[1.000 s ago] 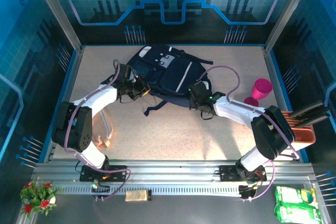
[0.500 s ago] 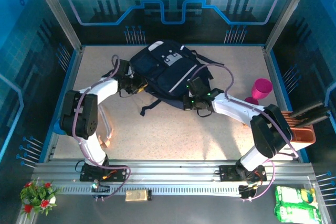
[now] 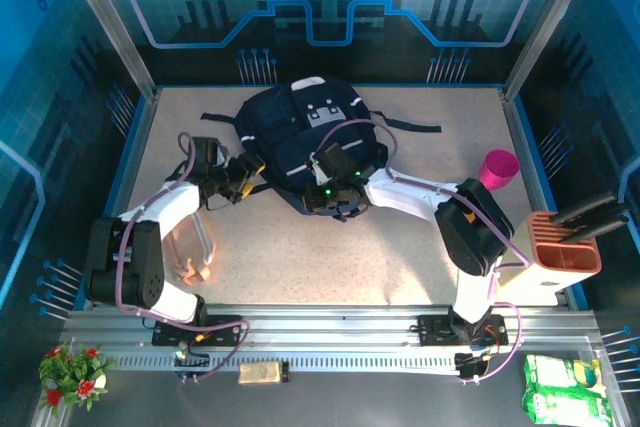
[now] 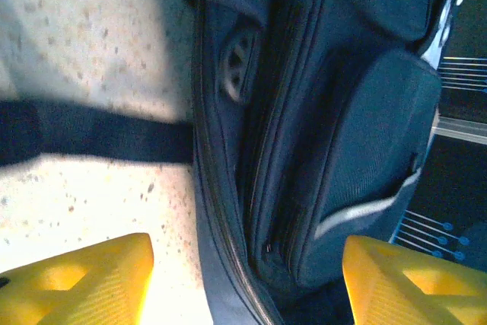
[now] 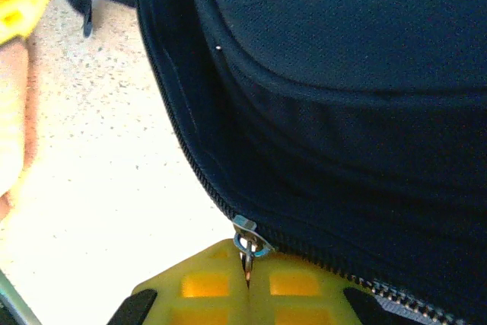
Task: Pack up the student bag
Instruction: Zip the student bag at the top-center of the table.
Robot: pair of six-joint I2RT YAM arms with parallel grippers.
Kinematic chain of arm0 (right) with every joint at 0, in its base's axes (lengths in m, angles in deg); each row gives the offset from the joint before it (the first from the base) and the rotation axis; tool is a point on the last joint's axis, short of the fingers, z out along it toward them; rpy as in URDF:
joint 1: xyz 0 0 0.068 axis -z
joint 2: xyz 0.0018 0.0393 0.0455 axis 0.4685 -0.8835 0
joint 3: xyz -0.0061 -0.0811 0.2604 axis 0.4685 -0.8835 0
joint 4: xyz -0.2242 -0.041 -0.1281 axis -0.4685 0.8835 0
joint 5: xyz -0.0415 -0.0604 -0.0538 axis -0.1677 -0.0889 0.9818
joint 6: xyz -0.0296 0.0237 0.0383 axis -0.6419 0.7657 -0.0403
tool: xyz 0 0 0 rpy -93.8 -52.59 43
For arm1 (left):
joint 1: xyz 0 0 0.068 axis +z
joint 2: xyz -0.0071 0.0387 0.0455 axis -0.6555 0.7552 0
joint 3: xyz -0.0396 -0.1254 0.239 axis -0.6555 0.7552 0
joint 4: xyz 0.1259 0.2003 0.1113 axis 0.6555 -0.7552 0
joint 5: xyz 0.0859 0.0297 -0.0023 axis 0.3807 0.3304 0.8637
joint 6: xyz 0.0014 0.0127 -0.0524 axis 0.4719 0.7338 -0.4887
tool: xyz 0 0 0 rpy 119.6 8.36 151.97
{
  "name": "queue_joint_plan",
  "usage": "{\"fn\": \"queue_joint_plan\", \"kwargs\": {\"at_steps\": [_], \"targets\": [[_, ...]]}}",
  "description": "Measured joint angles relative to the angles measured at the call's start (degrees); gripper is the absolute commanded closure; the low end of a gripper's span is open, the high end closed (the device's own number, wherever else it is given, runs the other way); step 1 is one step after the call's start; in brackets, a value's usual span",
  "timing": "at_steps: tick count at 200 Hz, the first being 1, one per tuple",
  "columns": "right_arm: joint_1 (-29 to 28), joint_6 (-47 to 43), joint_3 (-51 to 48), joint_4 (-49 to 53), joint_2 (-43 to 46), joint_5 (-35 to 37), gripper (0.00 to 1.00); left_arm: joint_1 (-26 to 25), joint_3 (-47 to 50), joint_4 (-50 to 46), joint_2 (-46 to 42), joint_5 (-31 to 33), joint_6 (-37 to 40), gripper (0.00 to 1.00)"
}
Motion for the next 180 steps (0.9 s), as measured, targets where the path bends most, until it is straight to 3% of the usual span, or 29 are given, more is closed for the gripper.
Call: {"fn": "queue_joint_plan", "kwargs": {"at_steps": [48, 77, 139, 180], "targets": [[-0.85, 0.2, 2.21, -0.22, -2.08, -2.14, 1.0, -2.62, 5.92, 5.4, -0.33, -1.44, -7.87, 0.34], [-0.9, 0.17, 2.25, -0.04, -2.21, -2.51, 1.0, -4.04, 5.99, 10.38, 3.06, -2.34, -10.73, 0.4], [-1.27, -0.13, 2.14, 1.57, -2.21, -0.98, 1.0, -4.72, 5.49, 14.97, 9.11, -2.69, -12.39, 0.84], [-1.27, -1.2, 0.17, 5.44, -0.37, 6.99, 0.99, -5.25, 5.03, 14.86, 11.06, -2.67, -11.8, 0.97]]}}
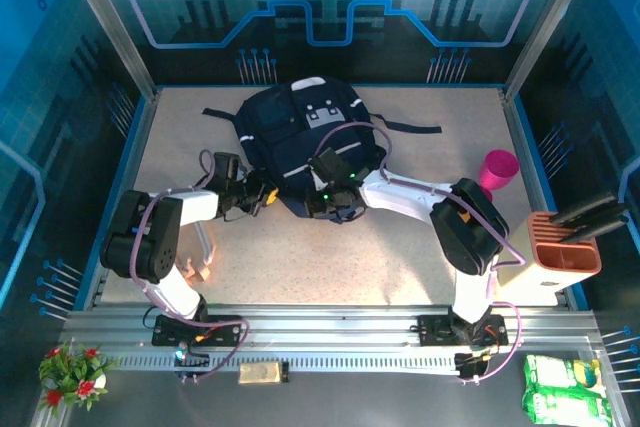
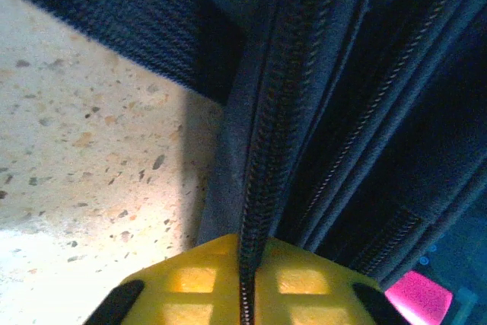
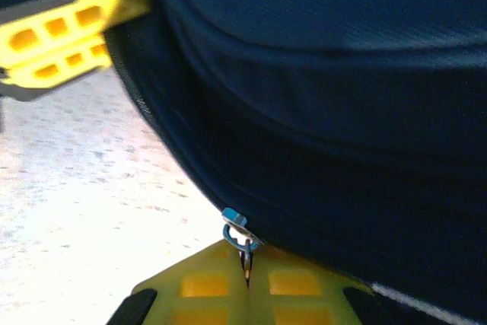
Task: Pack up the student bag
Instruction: Zip the student bag at the top-center of the table.
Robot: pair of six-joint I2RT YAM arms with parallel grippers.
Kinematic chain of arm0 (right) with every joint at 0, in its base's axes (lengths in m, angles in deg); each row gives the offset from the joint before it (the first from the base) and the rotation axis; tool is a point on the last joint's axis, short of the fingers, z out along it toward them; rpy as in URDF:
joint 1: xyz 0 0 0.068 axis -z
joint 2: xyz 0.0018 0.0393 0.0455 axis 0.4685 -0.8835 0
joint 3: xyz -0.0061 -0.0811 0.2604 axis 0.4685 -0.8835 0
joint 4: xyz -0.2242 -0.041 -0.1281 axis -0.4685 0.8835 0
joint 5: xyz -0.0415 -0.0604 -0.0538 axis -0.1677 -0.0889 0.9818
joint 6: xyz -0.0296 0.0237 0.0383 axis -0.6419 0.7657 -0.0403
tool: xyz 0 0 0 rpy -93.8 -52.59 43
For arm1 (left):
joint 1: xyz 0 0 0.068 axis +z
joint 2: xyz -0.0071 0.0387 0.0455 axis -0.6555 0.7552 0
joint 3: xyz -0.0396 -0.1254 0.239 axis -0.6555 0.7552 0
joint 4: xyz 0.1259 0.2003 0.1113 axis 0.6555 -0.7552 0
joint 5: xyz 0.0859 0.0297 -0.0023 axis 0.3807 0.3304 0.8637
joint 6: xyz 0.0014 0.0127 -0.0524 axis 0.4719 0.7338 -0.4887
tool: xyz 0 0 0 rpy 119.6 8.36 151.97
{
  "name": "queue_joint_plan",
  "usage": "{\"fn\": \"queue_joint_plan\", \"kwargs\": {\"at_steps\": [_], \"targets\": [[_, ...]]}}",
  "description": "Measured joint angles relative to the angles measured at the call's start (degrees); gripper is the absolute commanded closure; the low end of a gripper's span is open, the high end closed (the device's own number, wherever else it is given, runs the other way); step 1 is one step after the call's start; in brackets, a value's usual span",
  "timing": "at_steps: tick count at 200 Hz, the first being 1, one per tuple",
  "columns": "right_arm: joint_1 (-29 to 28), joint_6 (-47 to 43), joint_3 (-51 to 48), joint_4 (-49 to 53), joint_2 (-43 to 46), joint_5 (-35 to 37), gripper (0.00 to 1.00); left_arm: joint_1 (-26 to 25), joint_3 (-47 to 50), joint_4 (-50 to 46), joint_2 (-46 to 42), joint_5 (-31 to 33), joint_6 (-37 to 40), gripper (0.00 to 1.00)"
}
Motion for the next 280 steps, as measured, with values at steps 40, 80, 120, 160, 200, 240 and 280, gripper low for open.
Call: {"fn": "queue_joint_plan", "kwargs": {"at_steps": [40, 80, 120, 160, 200, 240, 280], "targets": [[0.44, -1.31, -2.6, 6.21, 4.0, 11.15, 0.97, 0.0, -0.42, -0.46, 0.26, 0.02, 1.09, 1.0], [3.23, -1.64, -3.39, 9.31, 5.29, 17.31, 1.0, 0.0, -0.83, -1.16, 0.26, 0.0, 1.53, 1.0], [6.69, -1.66, -3.5, 9.94, 5.51, 19.32, 1.0, 0.0, -2.69, -3.93, 0.37, -0.57, 4.15, 1.0], [6.64, -2.01, -7.1, 7.52, 8.55, 17.92, 1.0, 0.0, -7.32, -10.16, 1.57, -0.92, 9.25, 1.0], [4.35, -2.32, -12.98, 2.86, 13.42, 14.75, 1.0, 0.09, -15.32, -18.29, 4.92, -0.42, 15.93, 0.91], [-0.24, -2.32, -13.9, 0.33, 13.68, 11.26, 1.0, 0.39, -22.23, -22.56, 7.69, 3.5, 20.28, 0.77], [-2.89, -2.29, -9.29, -0.33, 9.73, 7.78, 1.0, 1.73, -21.44, -22.36, 5.9, 6.8, 20.63, 0.5]]}}
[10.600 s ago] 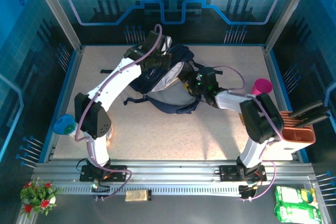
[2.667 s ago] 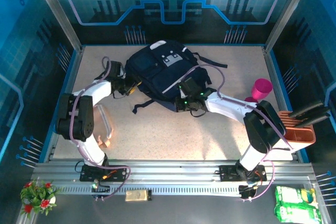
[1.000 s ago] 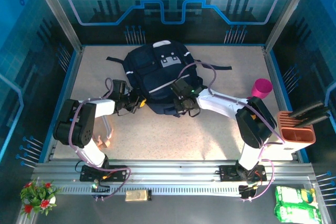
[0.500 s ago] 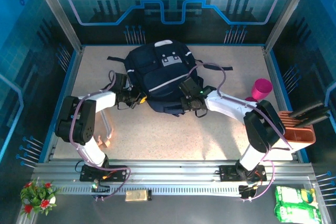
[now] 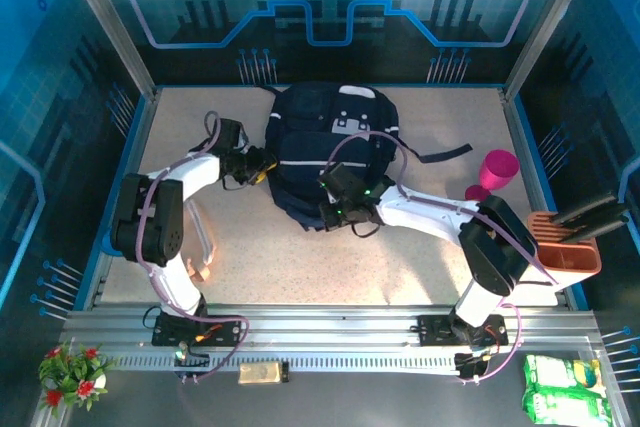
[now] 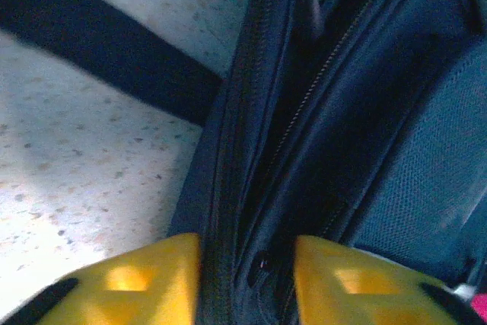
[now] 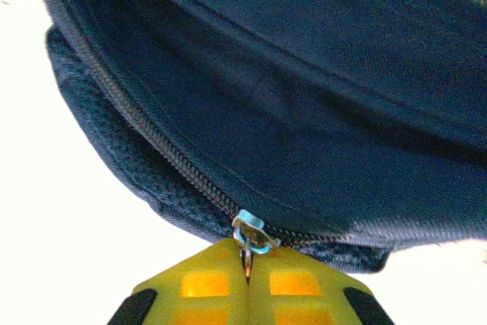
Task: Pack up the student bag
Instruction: Zip the student bag at the top-center of the table.
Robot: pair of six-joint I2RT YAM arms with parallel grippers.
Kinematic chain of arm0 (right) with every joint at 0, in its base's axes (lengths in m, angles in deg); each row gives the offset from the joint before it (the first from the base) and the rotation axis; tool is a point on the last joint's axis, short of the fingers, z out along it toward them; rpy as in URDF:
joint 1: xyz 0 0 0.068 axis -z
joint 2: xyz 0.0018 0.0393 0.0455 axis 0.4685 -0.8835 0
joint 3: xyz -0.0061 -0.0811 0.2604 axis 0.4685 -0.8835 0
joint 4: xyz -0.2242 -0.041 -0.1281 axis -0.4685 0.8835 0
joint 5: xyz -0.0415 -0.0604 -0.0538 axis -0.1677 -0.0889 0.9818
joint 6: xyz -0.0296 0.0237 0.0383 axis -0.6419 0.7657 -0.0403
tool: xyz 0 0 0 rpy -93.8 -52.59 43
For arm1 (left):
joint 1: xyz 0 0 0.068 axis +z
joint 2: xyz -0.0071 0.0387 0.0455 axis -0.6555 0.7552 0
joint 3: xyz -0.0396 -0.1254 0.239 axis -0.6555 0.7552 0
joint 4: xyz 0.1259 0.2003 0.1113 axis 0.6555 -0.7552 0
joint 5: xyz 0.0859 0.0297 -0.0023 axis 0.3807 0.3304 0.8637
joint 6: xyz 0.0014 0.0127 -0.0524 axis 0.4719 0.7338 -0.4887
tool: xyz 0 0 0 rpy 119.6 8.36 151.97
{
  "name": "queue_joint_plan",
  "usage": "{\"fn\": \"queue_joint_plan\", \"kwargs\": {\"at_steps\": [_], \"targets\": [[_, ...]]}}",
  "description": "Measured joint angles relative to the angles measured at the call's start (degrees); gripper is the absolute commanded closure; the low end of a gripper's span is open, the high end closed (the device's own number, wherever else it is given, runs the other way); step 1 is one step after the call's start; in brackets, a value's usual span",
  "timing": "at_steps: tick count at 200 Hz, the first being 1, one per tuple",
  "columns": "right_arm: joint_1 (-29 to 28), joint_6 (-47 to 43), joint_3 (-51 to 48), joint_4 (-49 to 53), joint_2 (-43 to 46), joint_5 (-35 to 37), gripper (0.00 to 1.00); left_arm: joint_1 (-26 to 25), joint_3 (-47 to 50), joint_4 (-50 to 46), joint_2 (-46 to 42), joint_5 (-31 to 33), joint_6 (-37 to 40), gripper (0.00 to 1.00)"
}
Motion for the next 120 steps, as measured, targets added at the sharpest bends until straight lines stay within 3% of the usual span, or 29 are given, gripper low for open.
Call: {"fn": "queue_joint_plan", "kwargs": {"at_steps": [53, 120], "targets": [[-0.35, 0.0, 4.79, -0.39, -3.56, -2.62, 1.0, 0.59, 9.84, -0.96, -13.97, 2.16, -1.81, 0.38], [-0.37, -0.02, 4.96, -0.44, -4.13, -3.63, 1.0, -6.86, 13.94, -0.11, -17.4, 1.25, -10.21, 0.42]]}}
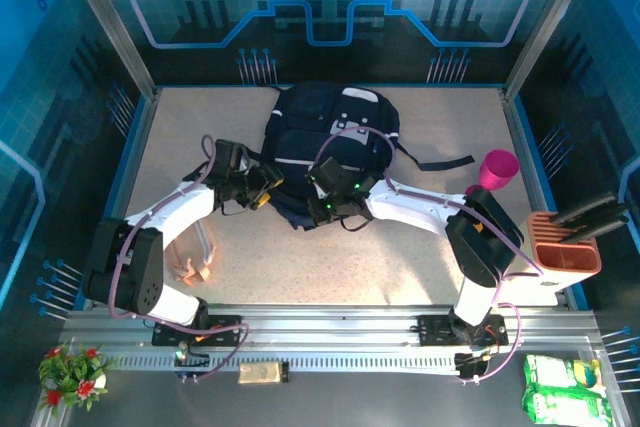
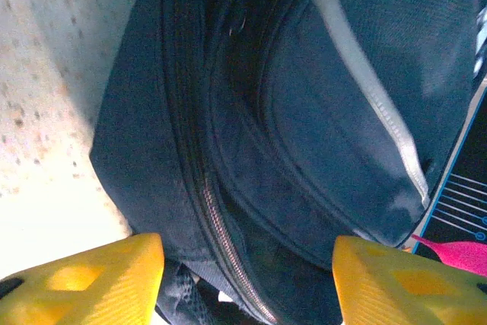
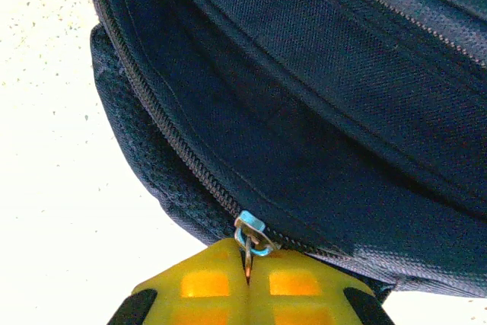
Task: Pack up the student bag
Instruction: Zip the student bag at the top-center of the table.
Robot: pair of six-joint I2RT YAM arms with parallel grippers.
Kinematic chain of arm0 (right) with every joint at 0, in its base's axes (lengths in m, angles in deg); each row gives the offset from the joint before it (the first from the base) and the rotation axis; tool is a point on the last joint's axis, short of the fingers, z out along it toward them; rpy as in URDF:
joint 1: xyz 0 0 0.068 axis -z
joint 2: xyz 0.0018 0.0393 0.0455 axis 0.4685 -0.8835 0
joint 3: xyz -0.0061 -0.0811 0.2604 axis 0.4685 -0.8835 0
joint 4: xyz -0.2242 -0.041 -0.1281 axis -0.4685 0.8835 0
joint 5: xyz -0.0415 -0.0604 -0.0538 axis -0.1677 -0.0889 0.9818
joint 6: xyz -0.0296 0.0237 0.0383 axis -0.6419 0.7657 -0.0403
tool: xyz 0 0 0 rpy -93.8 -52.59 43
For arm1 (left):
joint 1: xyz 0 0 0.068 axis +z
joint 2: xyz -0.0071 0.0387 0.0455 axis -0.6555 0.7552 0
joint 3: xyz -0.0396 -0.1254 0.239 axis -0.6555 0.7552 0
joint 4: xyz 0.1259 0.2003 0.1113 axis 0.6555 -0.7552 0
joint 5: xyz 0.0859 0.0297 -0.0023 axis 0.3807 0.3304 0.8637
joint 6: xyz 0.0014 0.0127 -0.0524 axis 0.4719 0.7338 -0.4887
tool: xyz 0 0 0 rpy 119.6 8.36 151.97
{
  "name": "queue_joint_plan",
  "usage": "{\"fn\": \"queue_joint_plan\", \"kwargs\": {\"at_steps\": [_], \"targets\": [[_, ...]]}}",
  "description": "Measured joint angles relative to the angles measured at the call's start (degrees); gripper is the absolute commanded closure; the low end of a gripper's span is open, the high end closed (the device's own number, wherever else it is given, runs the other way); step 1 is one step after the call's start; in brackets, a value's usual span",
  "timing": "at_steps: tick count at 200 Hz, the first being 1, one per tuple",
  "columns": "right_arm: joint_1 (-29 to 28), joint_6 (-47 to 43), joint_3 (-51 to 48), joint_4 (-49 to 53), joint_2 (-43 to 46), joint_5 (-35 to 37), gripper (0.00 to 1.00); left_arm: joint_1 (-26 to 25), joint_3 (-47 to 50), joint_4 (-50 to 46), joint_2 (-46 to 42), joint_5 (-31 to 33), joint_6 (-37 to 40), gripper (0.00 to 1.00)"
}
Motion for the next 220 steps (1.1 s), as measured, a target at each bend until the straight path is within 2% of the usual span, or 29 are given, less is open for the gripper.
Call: {"fn": "queue_joint_plan", "kwargs": {"at_steps": [64, 100, 134, 159, 192, 220], "targets": [[0.0, 0.0, -0.02, 0.0, -0.02, -0.17, 1.0, -4.46, 0.9, 1.46, 2.75, 2.82, -4.55, 0.51], [-0.02, -0.02, -0.96, -0.22, 0.0, 0.11, 1.0, -4.52, -0.96, 1.86, 6.67, 3.39, -4.48, 0.68], [-0.24, -0.22, -4.39, -0.15, 0.98, 3.28, 1.0, -4.57, -1.7, 1.86, 9.05, 4.04, -3.28, 0.89], [-0.33, 0.07, -5.97, 0.87, 2.29, 7.34, 1.0, -4.83, -1.68, 2.05, 9.18, 4.87, -3.17, 0.97], [0.63, 0.74, -7.96, 2.27, 4.46, 12.17, 1.0, -4.83, -1.68, 2.27, 9.18, 4.92, -2.91, 1.0], [4.13, 0.07, -9.2, 3.32, 6.16, 13.73, 1.0, -4.52, -1.68, 2.23, 9.07, 4.66, -1.92, 1.0]]}}
